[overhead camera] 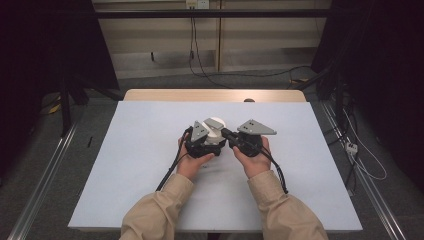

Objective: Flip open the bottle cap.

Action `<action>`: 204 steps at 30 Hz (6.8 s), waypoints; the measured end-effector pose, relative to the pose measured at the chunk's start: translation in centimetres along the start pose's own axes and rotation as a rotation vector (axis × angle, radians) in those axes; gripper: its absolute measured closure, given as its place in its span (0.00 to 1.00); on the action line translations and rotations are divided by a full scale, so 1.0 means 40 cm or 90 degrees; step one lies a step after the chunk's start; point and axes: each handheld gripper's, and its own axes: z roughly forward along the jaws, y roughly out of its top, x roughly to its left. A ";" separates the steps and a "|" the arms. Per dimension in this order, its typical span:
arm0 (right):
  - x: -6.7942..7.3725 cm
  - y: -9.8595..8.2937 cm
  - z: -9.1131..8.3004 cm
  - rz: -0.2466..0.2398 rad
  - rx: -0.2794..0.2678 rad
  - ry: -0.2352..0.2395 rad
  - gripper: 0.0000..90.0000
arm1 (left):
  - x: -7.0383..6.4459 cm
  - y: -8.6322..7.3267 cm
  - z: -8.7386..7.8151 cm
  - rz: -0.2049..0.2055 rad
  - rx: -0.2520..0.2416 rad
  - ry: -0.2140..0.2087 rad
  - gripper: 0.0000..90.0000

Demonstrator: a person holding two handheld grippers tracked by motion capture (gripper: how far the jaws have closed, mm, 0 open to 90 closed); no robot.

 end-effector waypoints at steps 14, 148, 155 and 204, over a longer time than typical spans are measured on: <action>0.000 0.014 0.003 0.002 -0.007 0.001 1.00 | 0.000 0.000 0.000 0.000 0.000 -0.002 0.21; -0.008 0.126 0.085 -0.010 -0.012 -0.019 1.00 | 0.024 0.005 -0.035 0.034 0.017 -0.047 0.21; -0.004 0.138 0.099 -0.022 -0.007 -0.014 1.00 | 0.024 0.002 -0.039 0.028 0.014 -0.045 0.21; -0.005 0.164 0.141 -0.025 -0.005 -0.009 1.00 | 0.028 -0.003 -0.042 0.031 0.009 -0.041 0.21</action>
